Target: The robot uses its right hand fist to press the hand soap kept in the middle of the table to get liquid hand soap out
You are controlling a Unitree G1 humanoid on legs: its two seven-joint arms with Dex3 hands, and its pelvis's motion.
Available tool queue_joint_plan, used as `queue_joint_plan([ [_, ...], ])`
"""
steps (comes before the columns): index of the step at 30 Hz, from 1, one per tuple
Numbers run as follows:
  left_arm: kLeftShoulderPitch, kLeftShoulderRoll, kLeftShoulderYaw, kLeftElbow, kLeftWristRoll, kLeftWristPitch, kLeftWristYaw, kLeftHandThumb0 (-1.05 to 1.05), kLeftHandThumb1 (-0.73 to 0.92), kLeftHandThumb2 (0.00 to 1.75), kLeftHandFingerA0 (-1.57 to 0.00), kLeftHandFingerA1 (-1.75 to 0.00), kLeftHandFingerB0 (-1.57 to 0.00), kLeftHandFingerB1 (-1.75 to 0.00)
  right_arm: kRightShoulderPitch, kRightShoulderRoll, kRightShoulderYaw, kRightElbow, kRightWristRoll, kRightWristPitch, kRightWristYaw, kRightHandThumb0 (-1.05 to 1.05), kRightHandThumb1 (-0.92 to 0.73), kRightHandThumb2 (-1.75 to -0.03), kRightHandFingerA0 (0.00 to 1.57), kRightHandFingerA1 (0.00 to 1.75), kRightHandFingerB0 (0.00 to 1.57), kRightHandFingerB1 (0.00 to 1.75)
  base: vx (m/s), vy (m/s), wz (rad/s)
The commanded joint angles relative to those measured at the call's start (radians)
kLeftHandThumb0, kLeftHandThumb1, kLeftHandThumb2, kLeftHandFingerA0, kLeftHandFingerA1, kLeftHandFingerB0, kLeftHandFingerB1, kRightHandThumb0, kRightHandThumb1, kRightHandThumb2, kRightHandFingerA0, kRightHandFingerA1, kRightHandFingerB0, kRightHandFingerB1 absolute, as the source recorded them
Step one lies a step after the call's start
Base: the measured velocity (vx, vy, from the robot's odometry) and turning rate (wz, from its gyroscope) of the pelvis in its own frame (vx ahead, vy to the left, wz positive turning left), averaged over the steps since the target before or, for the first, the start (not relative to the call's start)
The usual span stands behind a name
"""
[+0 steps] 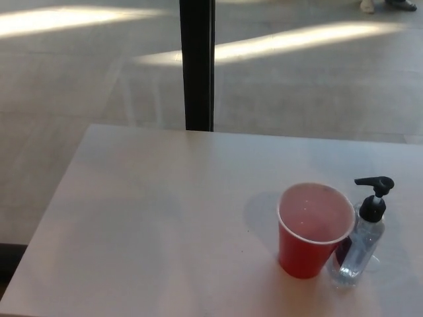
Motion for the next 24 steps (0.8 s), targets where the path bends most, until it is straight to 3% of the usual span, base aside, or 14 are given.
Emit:
queue_joint_plan([
  [1, 0.011, 0.031, 0.002, 0.016, -0.012, -0.03, -0.007, -0.56, 0.73, 0.61, -0.7, -0.66, -0.5, -0.5, 0.068, 0.052, 0.129, -0.163, 0.15, 0.301, 0.002, -0.13, -0.54, -1.31, 1.03, 1.75, 0.7, 1.63, 0.0, 0.0, 0.0],
  [23, 0.01, 0.017, 0.021, 0.018, -0.036, -0.022, -0.006, -0.55, 0.7, 0.61, -0.71, -0.7, -0.51, -0.51, 0.129, 0.084, 0.205, -0.131, 0.082, 0.362, 0.028, -0.15, -0.54, -1.32, 1.06, 1.75, 0.73, 1.67, 0.0, 0.0, 0.0],
  [24, 0.01, 0.017, 0.024, 0.018, -0.04, -0.021, -0.012, -0.54, 0.71, 0.61, -0.66, -0.66, -0.49, -0.51, 0.128, 0.084, 0.204, -0.128, 0.08, 0.364, 0.03, -0.15, -0.54, -1.32, 1.05, 1.75, 0.73, 1.66, 0.0, 0.0, 0.0],
])
